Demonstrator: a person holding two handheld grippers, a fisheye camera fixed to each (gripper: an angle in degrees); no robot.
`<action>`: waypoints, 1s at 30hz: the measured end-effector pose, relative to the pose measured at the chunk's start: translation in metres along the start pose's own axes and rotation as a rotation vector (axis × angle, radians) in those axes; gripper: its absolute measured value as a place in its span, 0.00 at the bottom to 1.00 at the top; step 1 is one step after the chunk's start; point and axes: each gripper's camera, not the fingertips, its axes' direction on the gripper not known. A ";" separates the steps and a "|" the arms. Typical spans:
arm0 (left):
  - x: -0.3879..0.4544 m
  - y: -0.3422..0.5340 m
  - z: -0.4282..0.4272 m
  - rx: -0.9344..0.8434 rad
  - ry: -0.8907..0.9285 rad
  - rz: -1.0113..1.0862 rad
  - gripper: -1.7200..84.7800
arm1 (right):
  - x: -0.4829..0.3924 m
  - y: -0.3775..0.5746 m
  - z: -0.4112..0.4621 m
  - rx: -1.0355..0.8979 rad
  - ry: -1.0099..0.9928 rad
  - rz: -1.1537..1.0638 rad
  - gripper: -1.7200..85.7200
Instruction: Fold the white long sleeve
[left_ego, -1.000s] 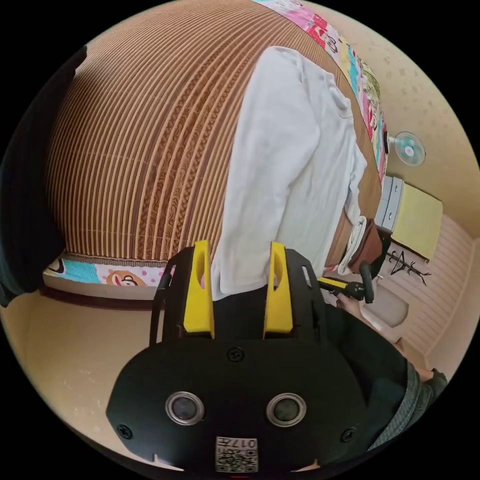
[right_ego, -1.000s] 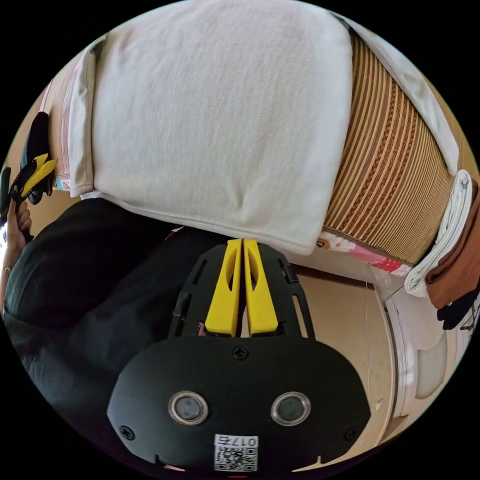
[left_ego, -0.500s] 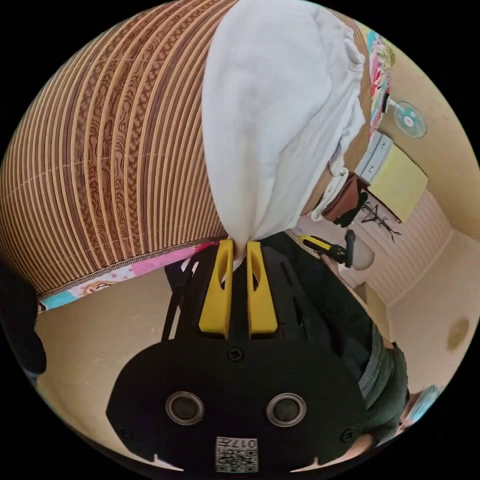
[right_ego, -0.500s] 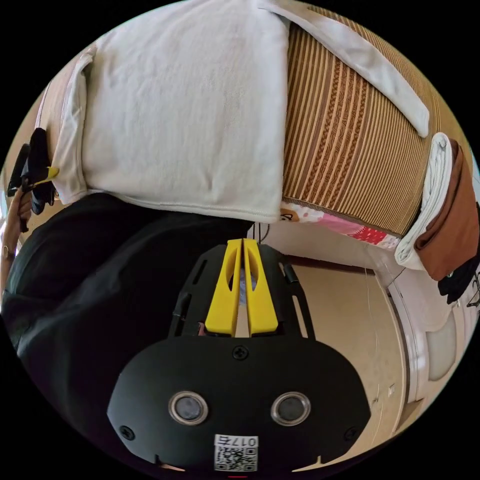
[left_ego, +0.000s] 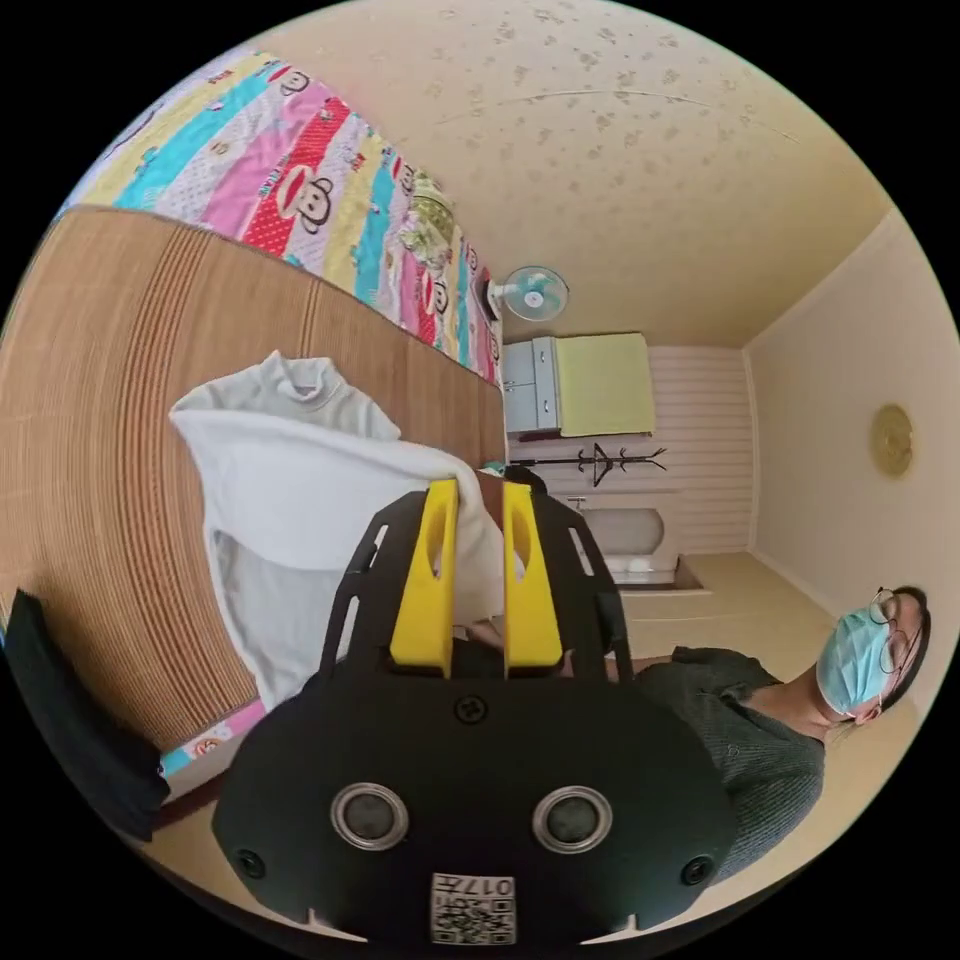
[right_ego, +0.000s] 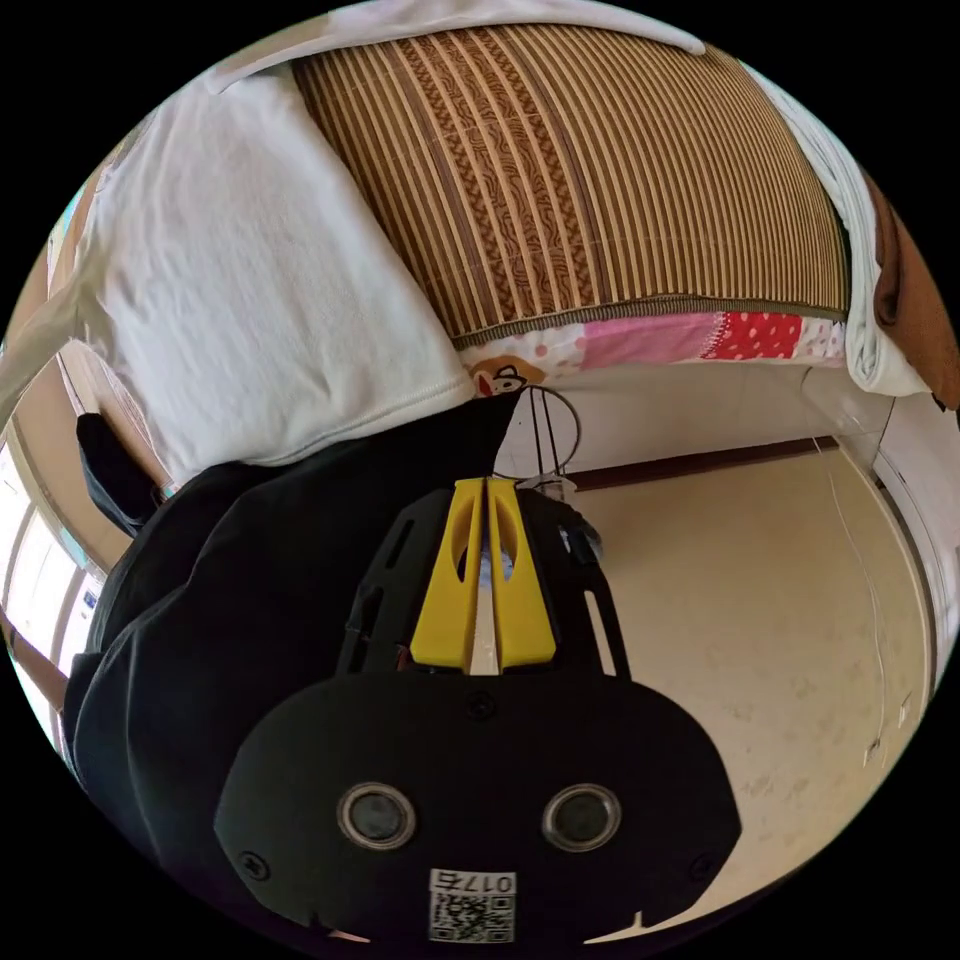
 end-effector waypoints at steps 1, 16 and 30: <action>0.005 -0.018 0.036 -0.018 0.084 0.019 0.19 | 0.005 0.004 -0.008 0.013 -0.018 0.001 0.03; -0.117 0.121 0.163 -0.159 -0.184 -0.548 0.15 | 0.160 0.021 -0.065 0.445 -1.105 0.312 0.09; -0.058 0.204 0.169 -0.175 -0.206 -0.693 0.14 | 0.218 -0.061 -0.103 0.801 -1.558 0.594 0.10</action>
